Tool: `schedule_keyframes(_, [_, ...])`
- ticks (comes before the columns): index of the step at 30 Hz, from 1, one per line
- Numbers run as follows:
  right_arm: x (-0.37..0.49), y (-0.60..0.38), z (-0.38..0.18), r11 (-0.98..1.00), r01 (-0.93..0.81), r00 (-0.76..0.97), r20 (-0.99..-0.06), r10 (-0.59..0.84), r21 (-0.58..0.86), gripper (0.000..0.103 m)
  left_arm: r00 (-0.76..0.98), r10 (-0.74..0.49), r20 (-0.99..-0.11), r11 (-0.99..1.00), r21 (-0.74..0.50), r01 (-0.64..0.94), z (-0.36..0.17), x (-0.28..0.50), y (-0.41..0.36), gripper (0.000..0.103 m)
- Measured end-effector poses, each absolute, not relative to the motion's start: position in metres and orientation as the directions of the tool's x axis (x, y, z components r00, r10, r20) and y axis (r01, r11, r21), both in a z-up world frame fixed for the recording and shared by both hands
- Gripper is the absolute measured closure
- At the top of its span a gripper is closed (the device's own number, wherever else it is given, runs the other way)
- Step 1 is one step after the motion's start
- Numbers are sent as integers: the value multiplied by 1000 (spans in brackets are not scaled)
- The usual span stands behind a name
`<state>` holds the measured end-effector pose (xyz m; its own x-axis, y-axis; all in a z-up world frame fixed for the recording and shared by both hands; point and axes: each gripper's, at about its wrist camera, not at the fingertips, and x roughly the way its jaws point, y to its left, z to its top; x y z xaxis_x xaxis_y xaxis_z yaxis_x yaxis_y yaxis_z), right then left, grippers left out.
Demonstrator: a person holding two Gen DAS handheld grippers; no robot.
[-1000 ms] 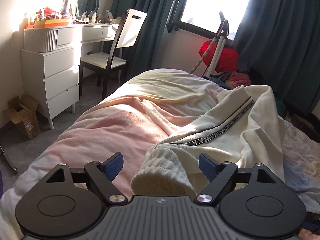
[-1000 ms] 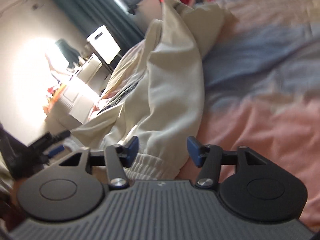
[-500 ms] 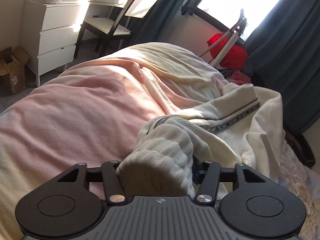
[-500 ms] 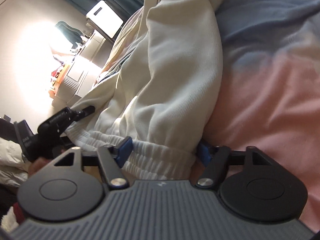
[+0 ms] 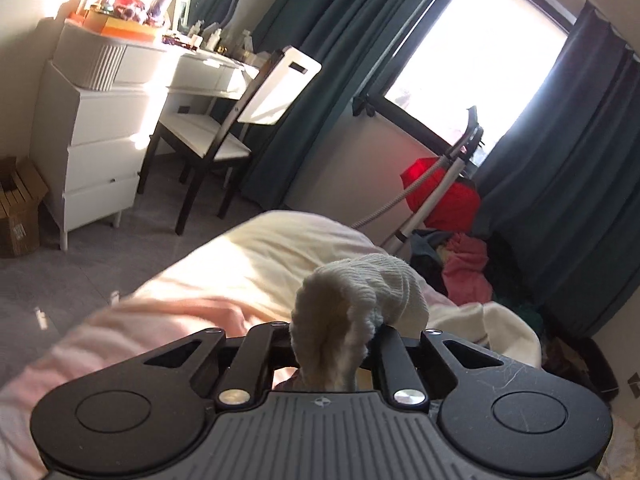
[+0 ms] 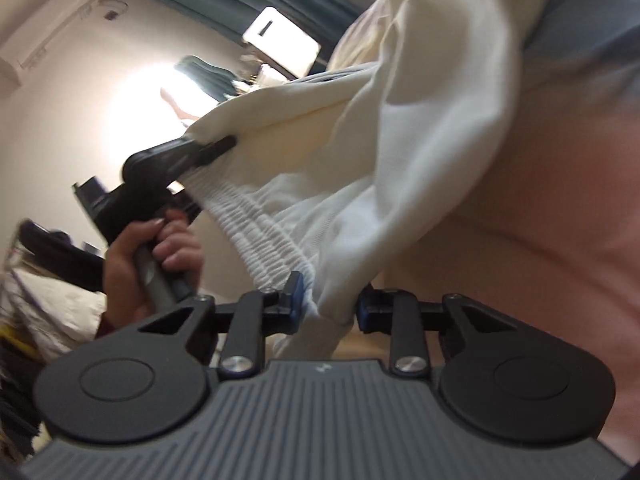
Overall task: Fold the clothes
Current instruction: 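Lift the cuff with the left gripper and pull the leg straight across the bed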
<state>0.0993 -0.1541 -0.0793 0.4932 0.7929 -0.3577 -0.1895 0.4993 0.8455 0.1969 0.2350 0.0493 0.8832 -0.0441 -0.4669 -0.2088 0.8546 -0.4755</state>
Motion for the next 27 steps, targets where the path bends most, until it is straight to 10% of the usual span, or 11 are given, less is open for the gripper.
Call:
schedule_keyframes(8, [175, -15, -85, 365, -279, 391, -243, 888, 888, 77, 854, 155, -497, 888, -308, -341, 76, 320, 326, 90])
schedule_keyframes(17, [210, 38, -137, 417, -297, 343, -312, 886, 859, 77, 764, 111, -635, 891, -277, -359, -40, 386, 387, 84])
schedule_keyframes(20, [209, 39, -130, 424, -332, 315, -324, 892, 843, 72, 753, 95, -651, 886, -289, -362, -55, 377, 394, 69])
schedule_keyframes(25, [187, 32, -103, 449, -427, 305, -343, 888, 785, 20, 756, 131, -641, 899, -244, -363, -37, 339, 391, 12])
schedule_keyframes(27, [170, 20, -88, 482, -460, 342, -353, 871, 746, 19, 777, 182, -603, 906, -204, -371, -19, 313, 384, 5])
